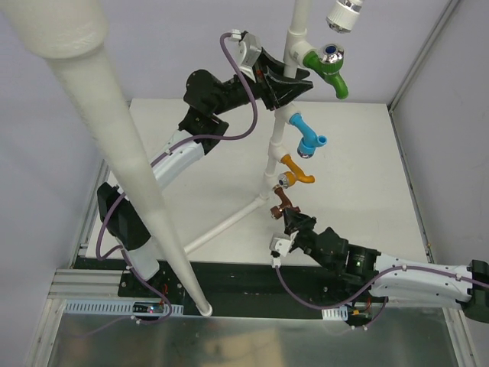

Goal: Install the water faucets
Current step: Screw the water faucet onto the adaptor.

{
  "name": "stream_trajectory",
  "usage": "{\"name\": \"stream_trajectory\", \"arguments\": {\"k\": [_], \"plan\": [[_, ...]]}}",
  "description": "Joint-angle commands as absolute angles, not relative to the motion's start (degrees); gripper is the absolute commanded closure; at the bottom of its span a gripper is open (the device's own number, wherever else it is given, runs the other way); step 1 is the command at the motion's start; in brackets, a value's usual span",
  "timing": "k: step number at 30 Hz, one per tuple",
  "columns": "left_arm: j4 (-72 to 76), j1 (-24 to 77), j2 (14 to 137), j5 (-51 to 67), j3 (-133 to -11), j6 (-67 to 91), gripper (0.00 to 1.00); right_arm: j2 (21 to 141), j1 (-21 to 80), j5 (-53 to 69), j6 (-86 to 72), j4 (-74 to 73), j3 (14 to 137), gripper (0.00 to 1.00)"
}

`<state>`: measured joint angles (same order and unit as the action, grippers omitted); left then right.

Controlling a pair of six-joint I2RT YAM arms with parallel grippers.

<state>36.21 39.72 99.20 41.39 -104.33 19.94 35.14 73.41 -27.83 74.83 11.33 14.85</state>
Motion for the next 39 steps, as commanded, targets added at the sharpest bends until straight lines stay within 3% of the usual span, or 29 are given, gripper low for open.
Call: {"name": "stream_trajectory", "arguments": {"k": [1,3,6,10,11,12,15,17,26,30,39], "plan": [[39.9,40.08,95.01,48.78,-103.27,19.33,1.0,37.09,74.27,-32.25,54.45,28.19,13.63,0.94],[40.34,40.08,95.1,48.87,-103.27,19.77,1.0,37.35,74.35,-34.53,46.7,33.19,12.49,1.0],[41.13,39.99,95.18,48.78,-103.1,20.47,1.0,37.27,74.36,-37.61,36.94,41.03,9.94,1.0],[41.92,39.81,95.19,48.96,-102.83,21.18,1.0,36.48,74.44,-36.49,33.05,38.43,10.01,1.0],[42.27,39.73,95.27,48.96,-102.83,21.53,1.0,35.78,74.53,-35.0,33.83,34.23,11.06,0.85],[42.71,39.64,95.27,48.87,-102.75,21.97,1.0,34.99,74.62,-33.76,35.58,30.1,12.29,0.62],[44.03,39.38,95.54,48.78,-102.57,23.29,1.0,31.57,74.97,-31.12,43.92,19.02,15.02,0.4],[44.82,39.2,95.62,48.87,-102.39,23.99,1.0,28.84,74.97,-28.23,51.38,13.65,15.56,0.33],[47.11,38.67,96.06,49.13,-102.22,26.28,1.0,28.91,75.06,-24.96,74.6,3.08,16.61,0.29],[48.34,38.41,95.98,49.22,-101.69,27.07,1.0,35.22,75.14,-25.49,82.78,8.25,16.17,0.29],[50.8,38.06,95.8,49.22,-100.81,28.83,1.0,53.6,72.25,-28.74,84.21,20.82,18.72,0.31]]}}
